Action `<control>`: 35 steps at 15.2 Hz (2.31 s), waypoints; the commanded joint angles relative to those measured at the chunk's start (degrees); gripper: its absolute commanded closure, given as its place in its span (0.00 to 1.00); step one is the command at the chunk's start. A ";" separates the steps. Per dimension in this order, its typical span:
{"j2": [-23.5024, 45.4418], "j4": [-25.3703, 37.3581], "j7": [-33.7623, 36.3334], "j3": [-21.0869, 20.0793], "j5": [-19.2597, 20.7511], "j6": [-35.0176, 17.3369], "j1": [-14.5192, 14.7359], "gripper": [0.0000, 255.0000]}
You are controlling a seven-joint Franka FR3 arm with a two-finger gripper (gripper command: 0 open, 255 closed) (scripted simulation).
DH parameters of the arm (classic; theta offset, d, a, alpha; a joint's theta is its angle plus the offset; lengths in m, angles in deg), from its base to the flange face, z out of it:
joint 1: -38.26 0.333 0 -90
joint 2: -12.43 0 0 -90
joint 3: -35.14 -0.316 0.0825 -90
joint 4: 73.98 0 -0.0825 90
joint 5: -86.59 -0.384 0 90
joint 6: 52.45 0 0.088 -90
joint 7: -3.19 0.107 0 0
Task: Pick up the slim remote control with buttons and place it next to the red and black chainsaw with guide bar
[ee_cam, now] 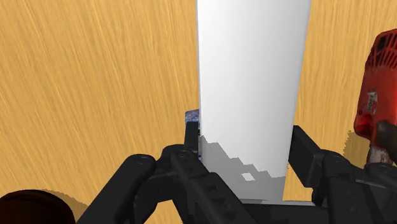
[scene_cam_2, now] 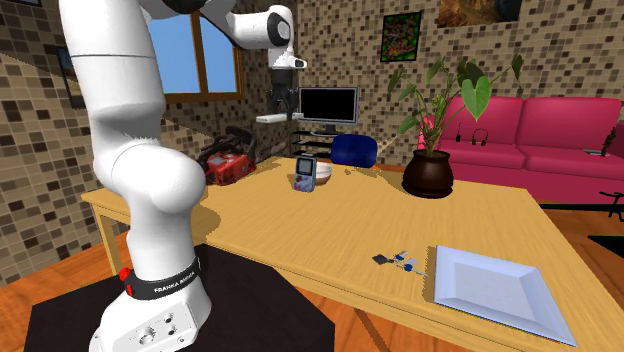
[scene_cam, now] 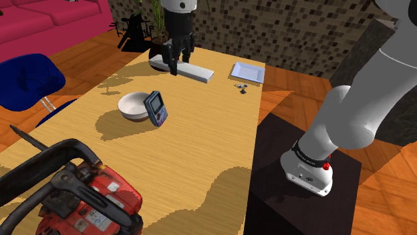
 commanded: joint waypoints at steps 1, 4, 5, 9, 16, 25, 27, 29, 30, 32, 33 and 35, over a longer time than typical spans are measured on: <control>2.22 2.65 2.92 -1.44 0.48 0.39 1.28 1.00; 6.29 7.50 7.05 -3.31 1.61 1.24 3.31 1.00; 7.77 9.30 8.41 -3.88 2.08 1.60 4.05 1.00; 9.26 8.83 9.71 -4.36 2.57 -0.30 4.80 1.00; 9.68 3.96 9.75 -4.31 2.71 -5.58 4.78 1.00; 11.12 -1.24 9.99 -4.23 3.20 -12.16 4.84 1.00; 11.57 -2.24 10.08 -4.20 3.35 -13.59 4.87 1.00; 12.07 -3.19 10.18 -4.17 3.53 -15.02 4.90 1.00; 12.33 -3.65 10.23 -4.16 3.62 -15.73 4.92 1.00; 12.90 -4.52 10.35 -4.12 3.82 -17.14 4.96 1.00; 13.20 -4.93 10.41 -4.10 3.93 -17.84 4.98 1.00; 13.82 -5.72 10.54 -4.05 4.16 -19.23 5.03 1.00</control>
